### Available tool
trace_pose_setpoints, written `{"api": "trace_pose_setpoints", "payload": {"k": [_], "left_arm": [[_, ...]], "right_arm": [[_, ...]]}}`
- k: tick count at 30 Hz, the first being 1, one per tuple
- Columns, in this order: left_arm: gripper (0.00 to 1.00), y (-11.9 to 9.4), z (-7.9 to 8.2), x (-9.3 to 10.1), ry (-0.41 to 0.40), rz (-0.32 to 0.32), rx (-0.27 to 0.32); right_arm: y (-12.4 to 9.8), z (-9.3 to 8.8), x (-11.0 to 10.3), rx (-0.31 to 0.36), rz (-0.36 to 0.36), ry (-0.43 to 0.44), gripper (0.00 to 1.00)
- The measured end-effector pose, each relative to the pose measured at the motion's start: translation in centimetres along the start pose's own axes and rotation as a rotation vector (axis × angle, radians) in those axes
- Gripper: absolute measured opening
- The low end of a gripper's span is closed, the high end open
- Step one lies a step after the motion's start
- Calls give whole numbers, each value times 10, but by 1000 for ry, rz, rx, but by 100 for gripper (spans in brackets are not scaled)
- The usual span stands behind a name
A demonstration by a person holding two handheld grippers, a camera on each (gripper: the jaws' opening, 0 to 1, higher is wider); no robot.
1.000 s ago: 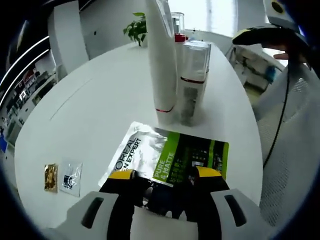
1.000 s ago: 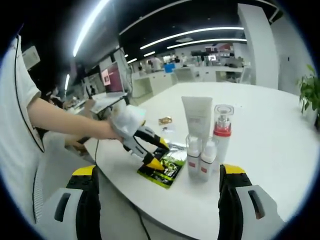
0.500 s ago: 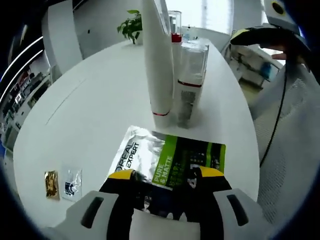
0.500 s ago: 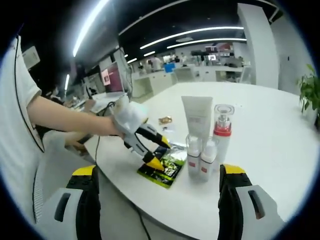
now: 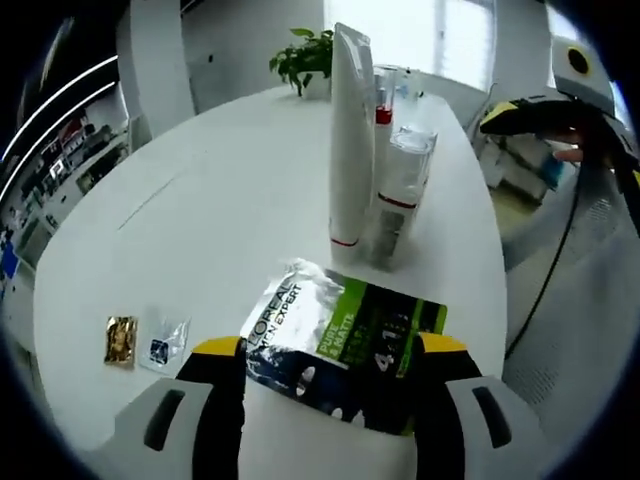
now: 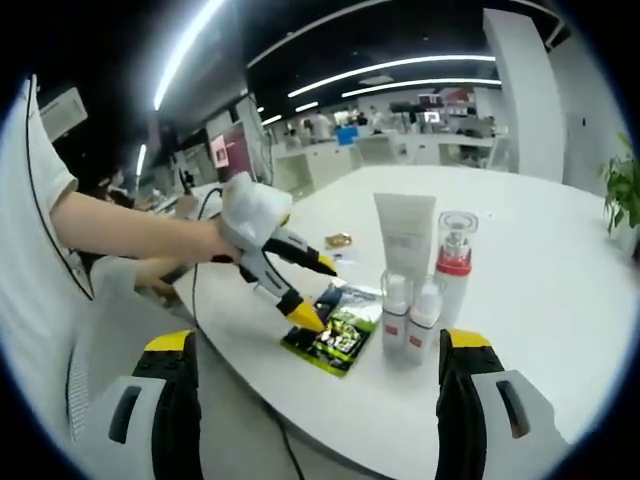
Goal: Arrange the skincare products in the storage area until every visible bottle or jar stands upright without overlapping.
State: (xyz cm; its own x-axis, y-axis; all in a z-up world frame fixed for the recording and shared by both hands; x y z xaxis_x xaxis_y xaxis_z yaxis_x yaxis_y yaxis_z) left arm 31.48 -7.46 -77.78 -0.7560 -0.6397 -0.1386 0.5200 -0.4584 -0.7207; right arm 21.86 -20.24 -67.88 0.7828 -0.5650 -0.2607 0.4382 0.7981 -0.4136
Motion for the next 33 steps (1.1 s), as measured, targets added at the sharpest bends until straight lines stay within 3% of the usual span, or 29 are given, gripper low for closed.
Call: {"api": "trace_pose_setpoints", "payload": {"k": [6,11,18,25,33], "left_arm": [[71,-16,-11,1,-48,30,-7],[81,-29,-23,-8,-125,66,-2],[85,-49,-43,-8,-205,107,-15],[86,-74,-55,-9,-310,141,19],[95,-108,-62,-10,-462,205,88]], "right_arm": [[1,0,-4,-4,19,-9,99],[2,-1,-7,-13,30,-21,99],[3,-1,-9,-16,45,-24,99],[4,-2,-11,-22,60,-19,99],[4,0,-12,-9,73,-6,99]]}}
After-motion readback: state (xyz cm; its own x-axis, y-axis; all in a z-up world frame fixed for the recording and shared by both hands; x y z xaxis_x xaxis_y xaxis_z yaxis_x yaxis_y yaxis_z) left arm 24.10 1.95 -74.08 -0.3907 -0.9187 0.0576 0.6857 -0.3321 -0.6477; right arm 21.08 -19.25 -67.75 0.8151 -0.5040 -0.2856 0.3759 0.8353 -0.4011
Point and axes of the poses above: the point that each gripper's makers call its tool centre point, and the gripper's own axes: y roughly forward along the fingers, x roughly to its right, z roughly out of its top, the point moved 2 cm from there along -y, roughly backward along the fingers, and after that the axes turned 10 degrees about z, right-handed, at the moved point
